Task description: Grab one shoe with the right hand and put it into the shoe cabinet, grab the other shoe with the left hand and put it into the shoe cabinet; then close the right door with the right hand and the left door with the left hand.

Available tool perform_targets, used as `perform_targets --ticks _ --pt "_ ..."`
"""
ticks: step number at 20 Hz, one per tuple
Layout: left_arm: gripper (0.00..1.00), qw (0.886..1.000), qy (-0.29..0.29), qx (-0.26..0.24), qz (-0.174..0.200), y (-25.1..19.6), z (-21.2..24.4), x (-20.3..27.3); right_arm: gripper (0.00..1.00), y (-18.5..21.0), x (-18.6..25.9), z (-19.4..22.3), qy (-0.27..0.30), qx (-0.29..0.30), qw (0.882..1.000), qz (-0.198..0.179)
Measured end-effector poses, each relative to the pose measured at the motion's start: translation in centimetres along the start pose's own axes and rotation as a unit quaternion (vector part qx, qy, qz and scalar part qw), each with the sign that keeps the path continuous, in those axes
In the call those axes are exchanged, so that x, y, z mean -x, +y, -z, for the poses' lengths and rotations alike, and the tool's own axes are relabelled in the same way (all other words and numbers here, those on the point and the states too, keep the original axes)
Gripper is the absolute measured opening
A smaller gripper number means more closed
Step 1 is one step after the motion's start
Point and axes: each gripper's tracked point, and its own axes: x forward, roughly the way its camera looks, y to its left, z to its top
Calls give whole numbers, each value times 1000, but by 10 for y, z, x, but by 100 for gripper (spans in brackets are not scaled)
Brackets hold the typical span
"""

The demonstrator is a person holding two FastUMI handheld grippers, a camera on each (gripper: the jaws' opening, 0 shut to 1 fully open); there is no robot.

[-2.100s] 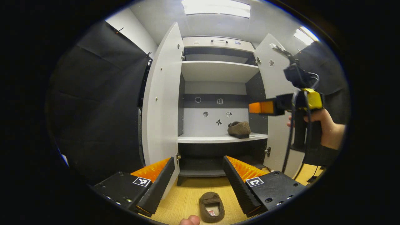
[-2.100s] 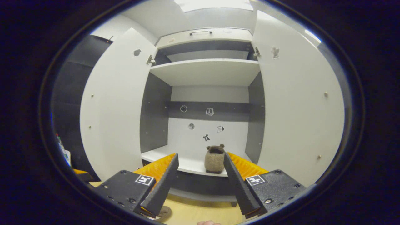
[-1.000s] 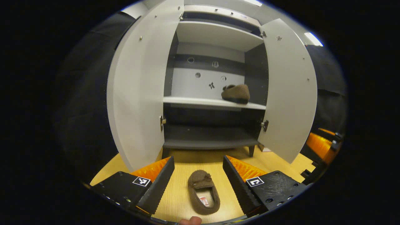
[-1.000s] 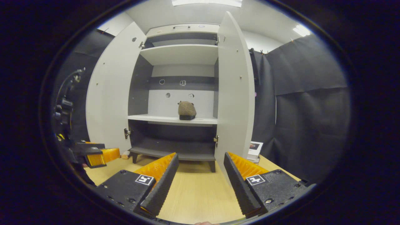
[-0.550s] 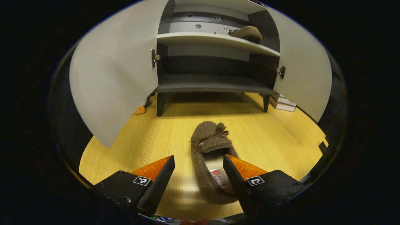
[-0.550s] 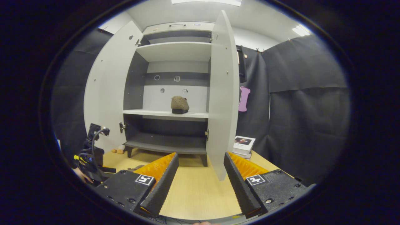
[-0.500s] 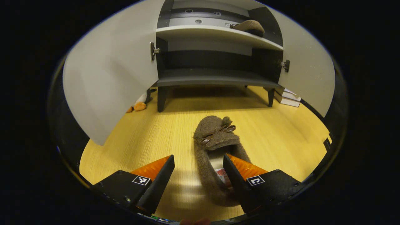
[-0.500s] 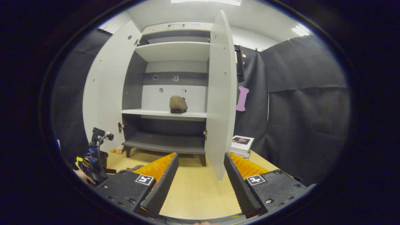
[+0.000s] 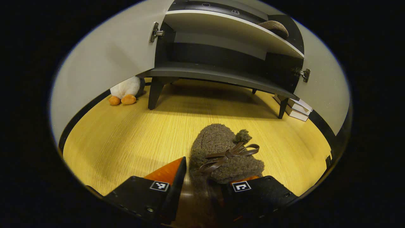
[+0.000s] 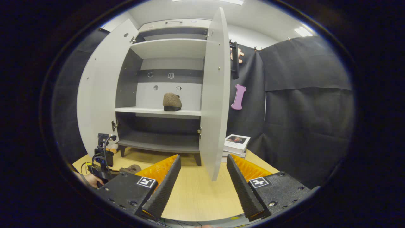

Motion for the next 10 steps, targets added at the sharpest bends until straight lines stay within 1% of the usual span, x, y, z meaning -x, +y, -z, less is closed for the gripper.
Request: perform_targets --ticks 1,2,3,4,5,6,8,9,10 --pt "51 1000 2 -3 -3 -1 1 1 92 -1 0 -1 1 -1 1000 2" --pt "47 1000 -1 -9 -10 2 0 1 93 0 -2 -2 1 -3 1000 1" --pt "47 1000 -9 -14 -19 9 -4 -1 92 1 -2 -3 1 -4 1000 -2" --pt "23 1000 -8 -8 -18 10 -3 -1 92 2 -3 -2 1 -3 1000 -6" --pt "17 1000 -12 3 -13 11 -5 -1 92 4 -5 -1 4 0 1000 -10" --pt "11 1000 -11 8 -18 15 -3 3 92 7 -7 0 5 3 1000 -15" --pt "2 1000 -8 15 -22 15 -2 5 93 15 -11 -1 5 5 1000 -25" --pt "3 999 -10 12 -41 19 -6 13 93 18 -12 -1 4 7 1000 -30" --pt "3 998 -27 5 -59 22 -16 26 93 20 -13 -2 1 9 999 -34"
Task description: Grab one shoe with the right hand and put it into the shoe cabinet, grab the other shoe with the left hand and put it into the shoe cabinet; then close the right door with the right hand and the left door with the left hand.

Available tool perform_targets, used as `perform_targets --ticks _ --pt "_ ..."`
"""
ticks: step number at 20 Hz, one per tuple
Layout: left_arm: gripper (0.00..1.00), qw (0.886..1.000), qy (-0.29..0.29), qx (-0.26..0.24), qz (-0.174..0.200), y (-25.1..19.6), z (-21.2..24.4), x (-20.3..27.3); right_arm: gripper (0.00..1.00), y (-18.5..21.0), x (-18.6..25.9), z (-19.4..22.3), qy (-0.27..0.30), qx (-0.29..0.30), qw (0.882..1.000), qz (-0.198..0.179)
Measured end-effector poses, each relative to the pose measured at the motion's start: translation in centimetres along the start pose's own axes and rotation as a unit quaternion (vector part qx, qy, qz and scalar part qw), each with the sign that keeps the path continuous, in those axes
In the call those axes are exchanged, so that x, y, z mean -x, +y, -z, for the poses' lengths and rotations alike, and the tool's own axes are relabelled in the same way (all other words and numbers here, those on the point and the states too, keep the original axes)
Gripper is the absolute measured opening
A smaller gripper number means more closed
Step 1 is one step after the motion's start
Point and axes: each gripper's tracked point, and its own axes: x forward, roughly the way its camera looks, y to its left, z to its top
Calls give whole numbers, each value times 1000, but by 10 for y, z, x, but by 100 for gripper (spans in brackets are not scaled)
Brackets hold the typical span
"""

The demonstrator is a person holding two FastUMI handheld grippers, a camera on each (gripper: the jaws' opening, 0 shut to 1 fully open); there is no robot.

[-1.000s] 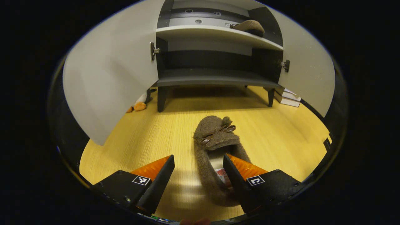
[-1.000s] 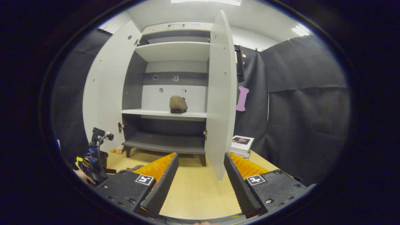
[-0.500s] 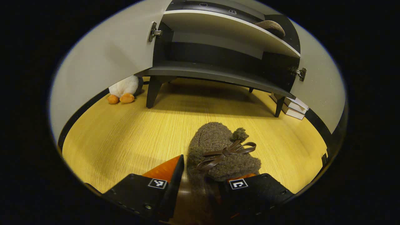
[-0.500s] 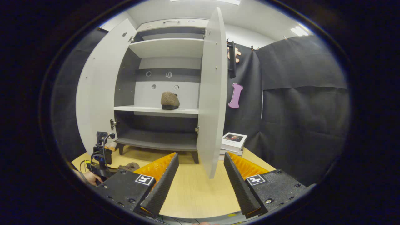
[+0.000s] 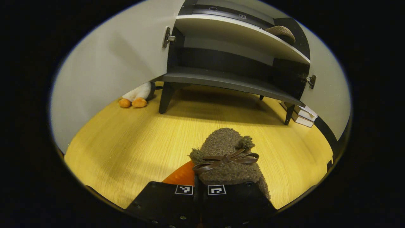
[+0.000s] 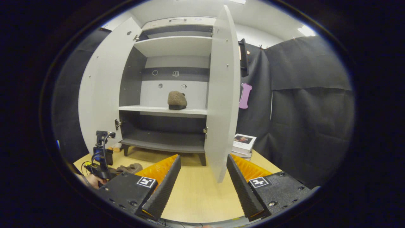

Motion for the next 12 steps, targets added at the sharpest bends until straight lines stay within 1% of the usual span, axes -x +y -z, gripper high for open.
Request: perform_targets --ticks 3,4,5,6,8,9,11,12 --pt "2 996 -86 -6 13 -17 -67 53 93 4 -3 1 0 3 1000 -7" --pt "7 993 -114 -7 17 -23 -92 72 92 5 -4 2 3 2 1000 -10" --pt "2 990 -138 -5 22 -29 -121 87 93 7 -4 4 5 2 1000 -14" --pt "2 987 -159 4 32 -36 -150 100 93 9 -4 6 7 1 1000 -17" --pt "2 980 -186 14 67 -58 -207 118 93 13 -3 6 7 0 1000 -25" --pt "2 976 -206 9 72 -66 -239 123 93 14 -2 5 7 3 1000 -25" --pt "2 967 -243 3 71 -74 -302 122 93 14 0 2 -1 7 1000 -25" --pt "2 966 -251 3 71 -79 -330 128 93 15 2 -2 -6 6 1000 -25"
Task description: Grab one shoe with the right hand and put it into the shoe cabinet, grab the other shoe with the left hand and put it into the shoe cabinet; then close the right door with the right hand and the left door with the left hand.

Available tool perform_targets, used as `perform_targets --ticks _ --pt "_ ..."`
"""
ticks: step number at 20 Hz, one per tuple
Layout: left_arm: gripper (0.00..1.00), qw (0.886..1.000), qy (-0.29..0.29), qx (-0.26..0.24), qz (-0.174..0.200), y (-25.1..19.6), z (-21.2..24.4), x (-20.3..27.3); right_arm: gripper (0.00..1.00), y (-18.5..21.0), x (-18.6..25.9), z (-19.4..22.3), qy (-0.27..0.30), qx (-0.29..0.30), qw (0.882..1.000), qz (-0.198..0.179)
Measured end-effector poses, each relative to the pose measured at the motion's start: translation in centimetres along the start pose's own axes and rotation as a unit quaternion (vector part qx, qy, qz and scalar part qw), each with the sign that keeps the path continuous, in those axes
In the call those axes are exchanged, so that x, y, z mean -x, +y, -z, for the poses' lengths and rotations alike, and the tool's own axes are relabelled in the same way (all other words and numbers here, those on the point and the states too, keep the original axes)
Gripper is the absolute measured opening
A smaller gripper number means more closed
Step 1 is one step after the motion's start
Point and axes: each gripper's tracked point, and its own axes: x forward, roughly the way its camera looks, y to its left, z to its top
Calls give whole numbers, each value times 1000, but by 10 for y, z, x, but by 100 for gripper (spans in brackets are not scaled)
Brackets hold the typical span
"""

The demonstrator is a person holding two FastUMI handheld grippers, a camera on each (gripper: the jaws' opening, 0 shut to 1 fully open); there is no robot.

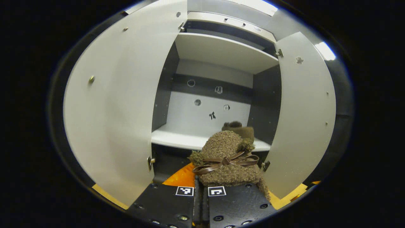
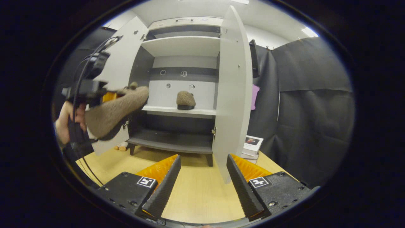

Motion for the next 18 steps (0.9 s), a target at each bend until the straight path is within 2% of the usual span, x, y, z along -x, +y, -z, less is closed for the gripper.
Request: perform_targets --ticks 5,8,10,12,13,14,18 --pt "2 999 29 26 -5 7 -45 -108 93 -3 4 -3 -6 -16 1000 6" --pt "2 995 86 -6 -54 27 -37 -166 92 -13 5 -3 -3 -20 1000 19" --pt "2 989 134 -6 -68 32 -22 -198 93 -22 6 -1 2 -25 999 32" --pt "2 982 174 -1 -72 35 -10 -223 93 -32 7 -1 1 -33 998 48" --pt "7 980 186 1 -73 35 -6 -233 93 -36 6 -2 1 -37 998 55" --pt "2 978 196 6 -77 38 1 -241 92 -40 5 -2 1 -39 997 62" --pt "2 966 242 17 -86 43 30 -252 93 -48 2 0 3 -46 996 73"
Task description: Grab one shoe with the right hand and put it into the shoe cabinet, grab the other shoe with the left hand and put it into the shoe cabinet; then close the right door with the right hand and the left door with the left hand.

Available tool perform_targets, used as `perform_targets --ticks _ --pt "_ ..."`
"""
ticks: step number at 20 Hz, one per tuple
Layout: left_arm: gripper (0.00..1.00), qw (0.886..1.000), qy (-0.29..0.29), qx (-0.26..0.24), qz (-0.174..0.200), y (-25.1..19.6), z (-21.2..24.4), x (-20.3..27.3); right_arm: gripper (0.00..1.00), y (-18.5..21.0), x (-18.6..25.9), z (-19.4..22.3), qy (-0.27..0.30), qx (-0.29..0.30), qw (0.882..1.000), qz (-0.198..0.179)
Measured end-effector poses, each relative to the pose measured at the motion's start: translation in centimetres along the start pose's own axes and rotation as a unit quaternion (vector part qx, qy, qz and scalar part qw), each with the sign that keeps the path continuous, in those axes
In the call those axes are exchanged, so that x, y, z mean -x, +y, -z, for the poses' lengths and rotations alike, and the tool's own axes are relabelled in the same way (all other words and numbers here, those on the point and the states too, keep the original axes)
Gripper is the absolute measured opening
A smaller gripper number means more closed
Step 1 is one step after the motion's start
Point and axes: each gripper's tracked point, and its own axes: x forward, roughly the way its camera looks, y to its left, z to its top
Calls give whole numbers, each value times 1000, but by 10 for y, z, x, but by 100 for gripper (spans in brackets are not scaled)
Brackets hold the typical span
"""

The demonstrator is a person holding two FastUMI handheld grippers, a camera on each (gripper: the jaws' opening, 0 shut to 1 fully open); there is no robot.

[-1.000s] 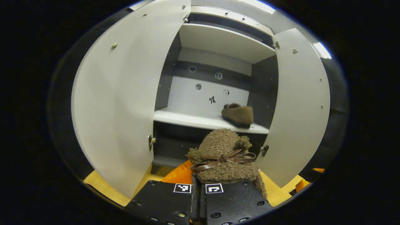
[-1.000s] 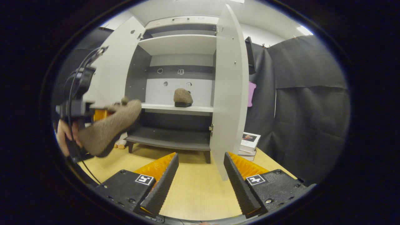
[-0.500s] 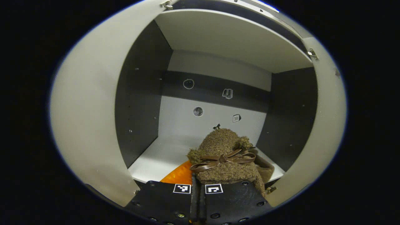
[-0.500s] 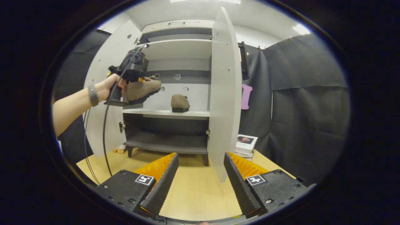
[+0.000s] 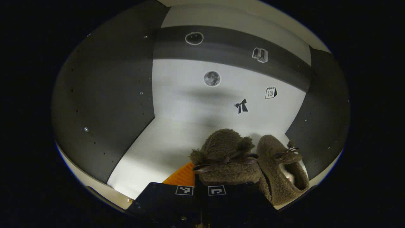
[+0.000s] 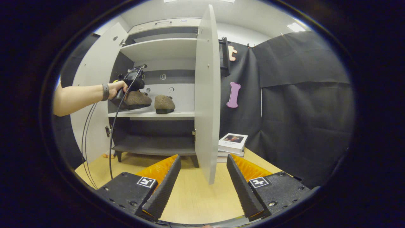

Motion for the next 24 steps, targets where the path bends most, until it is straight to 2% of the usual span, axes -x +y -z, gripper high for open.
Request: perform_targets --ticks 2,3,4,9,12,13,14,15,16,18,19,20,21,22,24 --pt "2 1000 1 -6 -14 6 6 -10 93 -2 -2 4 5 3 1000 2" --pt "7 1000 -1 -6 -16 6 9 -10 92 -2 -2 6 9 5 1000 2" --pt "3 1000 -20 -11 -16 6 2 -14 92 -2 -4 9 12 5 1000 1" --pt "6 999 -19 -23 -12 3 4 -12 92 3 -6 10 14 8 1000 -9" --pt "27 999 -24 -22 -26 10 4 -9 92 2 -7 9 10 9 1000 -11" --pt "29 999 -25 -18 -21 9 4 -6 93 2 -6 9 9 8 1000 -11" --pt "46 999 -28 -15 -17 8 4 -5 93 1 -6 9 9 7 1000 -12" --pt "46 999 -29 -12 -13 8 4 -3 93 1 -5 8 9 5 1000 -12" --pt "59 999 -31 -10 -7 7 4 1 93 1 -5 9 9 4 1000 -13" --pt "69 999 -50 -12 3 6 -3 12 92 2 -4 9 9 5 1000 -15" --pt "80 998 -62 -14 7 6 -6 18 93 3 -4 9 10 7 1000 -15" --pt "73 997 -70 -13 12 5 -5 26 92 1 -4 9 9 10 1000 -14" --pt "83 997 -76 -10 18 3 -4 34 93 1 -3 8 8 9 1000 -14" --pt "88 996 -84 -6 23 4 -2 45 93 2 -2 8 7 7 1000 -15" --pt "89 992 -118 4 39 3 -4 66 93 4 -1 8 7 1 1000 -19"
